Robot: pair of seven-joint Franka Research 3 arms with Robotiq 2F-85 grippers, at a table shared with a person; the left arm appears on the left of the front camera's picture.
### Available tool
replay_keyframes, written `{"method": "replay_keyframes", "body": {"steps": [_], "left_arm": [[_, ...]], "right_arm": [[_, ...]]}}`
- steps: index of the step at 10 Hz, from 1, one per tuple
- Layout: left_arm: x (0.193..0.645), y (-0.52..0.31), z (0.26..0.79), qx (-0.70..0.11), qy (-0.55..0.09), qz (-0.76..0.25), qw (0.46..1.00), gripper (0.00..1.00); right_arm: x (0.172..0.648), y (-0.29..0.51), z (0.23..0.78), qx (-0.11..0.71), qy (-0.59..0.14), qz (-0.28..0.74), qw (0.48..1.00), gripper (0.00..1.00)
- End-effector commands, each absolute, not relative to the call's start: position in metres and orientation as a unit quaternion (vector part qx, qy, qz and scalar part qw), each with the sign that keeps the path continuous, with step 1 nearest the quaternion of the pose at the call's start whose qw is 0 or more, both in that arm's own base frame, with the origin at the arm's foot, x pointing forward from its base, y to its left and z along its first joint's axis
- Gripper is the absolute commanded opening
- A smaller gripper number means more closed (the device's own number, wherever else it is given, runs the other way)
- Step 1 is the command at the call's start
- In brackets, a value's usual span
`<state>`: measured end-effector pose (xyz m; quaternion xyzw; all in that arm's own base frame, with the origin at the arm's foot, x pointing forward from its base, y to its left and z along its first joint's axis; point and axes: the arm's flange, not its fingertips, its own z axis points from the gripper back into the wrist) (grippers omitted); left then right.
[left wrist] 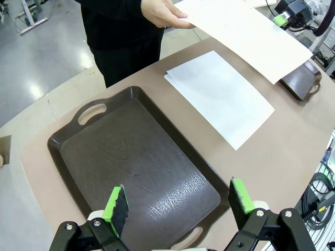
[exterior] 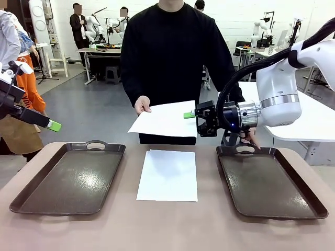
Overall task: Sort the A4 documents.
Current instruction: Receive the A4 Paper.
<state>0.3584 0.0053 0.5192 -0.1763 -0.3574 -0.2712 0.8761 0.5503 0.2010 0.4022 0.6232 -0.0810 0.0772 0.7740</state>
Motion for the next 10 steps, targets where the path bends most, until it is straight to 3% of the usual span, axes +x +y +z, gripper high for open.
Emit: {"method": "replay_keyframes", "body": {"steps": [1, 2, 5, 10], "left_arm": [[0.359, 0.007, 0.518, -0.180, -0.360, -0.272, 0.874, 1.00], [0.359, 0.007, 0.518, -0.180, -0.360, -0.272, 0.874, 1.00], [0.359, 0.007, 0.518, -0.180, -0.360, -0.272, 0.874, 1.00], [0.359, 0.007, 0.518, -0.180, -0.360, -0.272, 0.874, 1.00]], "right_arm": [[0.561, 0.212, 0.405, 0.641, -0.072, 0.068, 0.761, 0.42], [0.562, 0.216, 0.404, 0.645, -0.069, 0.068, 0.758, 0.29], [0.565, 0.215, 0.397, 0.653, -0.065, 0.055, 0.752, 0.04], [0.569, 0.214, 0.394, 0.655, -0.058, 0.053, 0.752, 0.00]]}}
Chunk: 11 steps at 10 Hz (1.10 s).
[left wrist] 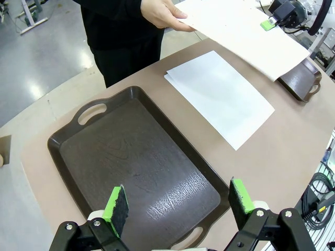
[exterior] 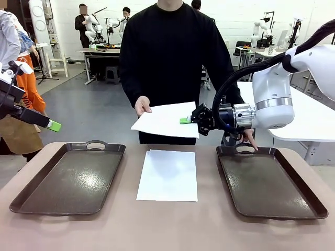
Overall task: Sort the A4 documents.
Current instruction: Receive the A4 Paper.
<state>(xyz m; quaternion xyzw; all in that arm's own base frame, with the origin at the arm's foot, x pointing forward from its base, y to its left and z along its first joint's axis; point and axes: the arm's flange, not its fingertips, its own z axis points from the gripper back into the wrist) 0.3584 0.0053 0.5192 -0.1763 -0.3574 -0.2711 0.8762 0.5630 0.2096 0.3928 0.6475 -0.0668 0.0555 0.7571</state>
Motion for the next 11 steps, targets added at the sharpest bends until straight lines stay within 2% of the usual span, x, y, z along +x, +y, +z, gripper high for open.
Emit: {"method": "replay_keyframes", "body": {"steps": [1, 4, 5, 11], "left_arm": [[0.3592, 0.0069, 0.5184, -0.180, -0.360, -0.272, 0.874, 1.00], [0.3592, 0.0069, 0.5184, -0.180, -0.360, -0.272, 0.874, 1.00], [0.3592, 0.0069, 0.5184, -0.180, -0.360, -0.272, 0.874, 1.00], [0.3592, 0.0069, 0.5184, -0.180, -0.360, -0.272, 0.874, 1.00]], "right_arm": [[0.5682, 0.2144, 0.3954, 0.652, -0.062, 0.056, 0.754, 0.00], [0.5663, 0.2141, 0.4040, 0.652, -0.061, 0.103, 0.748, 0.00], [0.5636, 0.2107, 0.3951, 0.647, -0.068, 0.059, 0.757, 0.00], [0.5636, 0.2107, 0.3951, 0.647, -0.068, 0.059, 0.757, 0.00]]}}
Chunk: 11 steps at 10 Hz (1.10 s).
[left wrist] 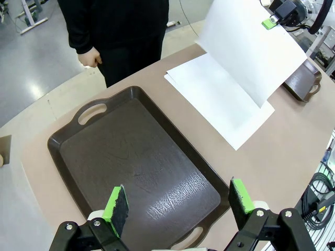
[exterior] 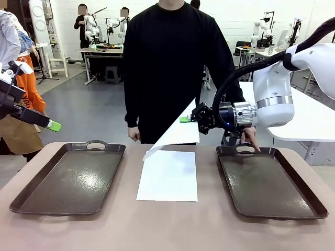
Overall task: Sort the A4 documents.
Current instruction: Receive the A4 Paper, then place the A4 Paper in the designated Handle tray.
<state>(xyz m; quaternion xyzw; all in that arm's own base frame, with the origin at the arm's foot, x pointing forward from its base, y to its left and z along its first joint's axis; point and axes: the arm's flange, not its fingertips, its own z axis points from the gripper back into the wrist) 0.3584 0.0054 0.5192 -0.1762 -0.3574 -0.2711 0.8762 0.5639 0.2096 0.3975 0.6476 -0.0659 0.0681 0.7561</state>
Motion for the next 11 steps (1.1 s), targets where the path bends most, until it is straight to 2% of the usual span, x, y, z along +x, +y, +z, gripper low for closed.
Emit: {"method": "replay_keyframes", "body": {"steps": [1, 10, 11], "left_arm": [[0.359, 0.007, 0.518, -0.180, -0.360, -0.272, 0.874, 1.00], [0.359, 0.007, 0.518, -0.180, -0.360, -0.272, 0.874, 1.00], [0.359, 0.007, 0.518, -0.180, -0.360, -0.272, 0.874, 1.00]], "right_arm": [[0.564, 0.211, 0.395, 0.647, -0.068, 0.059, 0.757, 0.00], [0.564, 0.210, 0.397, 0.648, -0.066, 0.068, 0.756, 0.01], [0.531, 0.186, 0.420, 0.628, -0.086, 0.184, 0.751, 0.01]]}}
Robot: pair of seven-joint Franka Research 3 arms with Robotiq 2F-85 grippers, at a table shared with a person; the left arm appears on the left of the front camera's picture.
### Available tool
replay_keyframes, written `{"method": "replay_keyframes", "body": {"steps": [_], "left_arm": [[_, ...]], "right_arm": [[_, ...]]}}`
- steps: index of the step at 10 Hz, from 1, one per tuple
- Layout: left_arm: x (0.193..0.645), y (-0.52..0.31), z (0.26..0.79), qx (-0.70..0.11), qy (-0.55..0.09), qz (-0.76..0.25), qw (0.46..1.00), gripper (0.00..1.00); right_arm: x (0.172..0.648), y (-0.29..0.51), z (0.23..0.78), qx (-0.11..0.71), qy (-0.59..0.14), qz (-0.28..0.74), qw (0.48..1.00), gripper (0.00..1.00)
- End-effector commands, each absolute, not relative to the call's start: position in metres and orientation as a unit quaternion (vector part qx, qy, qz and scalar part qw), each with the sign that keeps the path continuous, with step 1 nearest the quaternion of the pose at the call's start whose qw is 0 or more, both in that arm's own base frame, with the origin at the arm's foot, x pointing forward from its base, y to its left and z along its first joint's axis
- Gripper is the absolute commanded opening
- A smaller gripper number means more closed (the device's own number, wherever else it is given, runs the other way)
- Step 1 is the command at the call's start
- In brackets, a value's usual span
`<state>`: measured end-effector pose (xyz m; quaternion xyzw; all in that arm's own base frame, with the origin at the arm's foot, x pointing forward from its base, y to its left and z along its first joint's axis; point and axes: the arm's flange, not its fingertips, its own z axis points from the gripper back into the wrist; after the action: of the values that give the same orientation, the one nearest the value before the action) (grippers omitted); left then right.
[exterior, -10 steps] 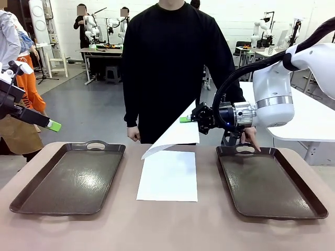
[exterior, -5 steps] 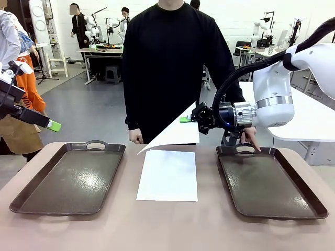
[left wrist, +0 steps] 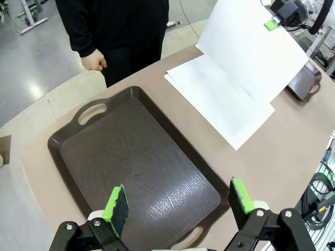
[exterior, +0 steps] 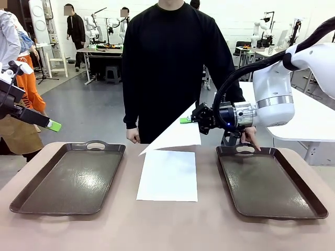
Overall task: Sort the A4 documents.
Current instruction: Place the A4 Paper in the designated Handle tray.
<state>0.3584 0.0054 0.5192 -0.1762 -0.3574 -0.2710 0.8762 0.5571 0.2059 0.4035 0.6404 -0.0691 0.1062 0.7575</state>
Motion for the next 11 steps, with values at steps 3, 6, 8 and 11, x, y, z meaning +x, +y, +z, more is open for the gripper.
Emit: {"method": "replay_keyframes", "body": {"steps": [3, 6, 8, 11], "left_arm": [[0.359, 0.007, 0.518, -0.180, -0.360, -0.272, 0.874, 1.00], [0.359, 0.007, 0.518, -0.180, -0.360, -0.272, 0.874, 1.00], [0.359, 0.007, 0.518, -0.180, -0.360, -0.272, 0.874, 1.00], [0.359, 0.007, 0.518, -0.180, -0.360, -0.272, 0.874, 1.00]], "right_arm": [[0.512, 0.080, 0.435, 0.581, -0.073, 0.261, 0.767, 0.01], [0.506, 0.005, 0.437, 0.585, -0.096, 0.264, 0.761, 0.01], [0.516, -0.019, 0.427, 0.605, -0.095, 0.237, 0.754, 0.01], [0.532, -0.035, 0.398, 0.639, -0.077, 0.242, 0.726, 0.01]]}}
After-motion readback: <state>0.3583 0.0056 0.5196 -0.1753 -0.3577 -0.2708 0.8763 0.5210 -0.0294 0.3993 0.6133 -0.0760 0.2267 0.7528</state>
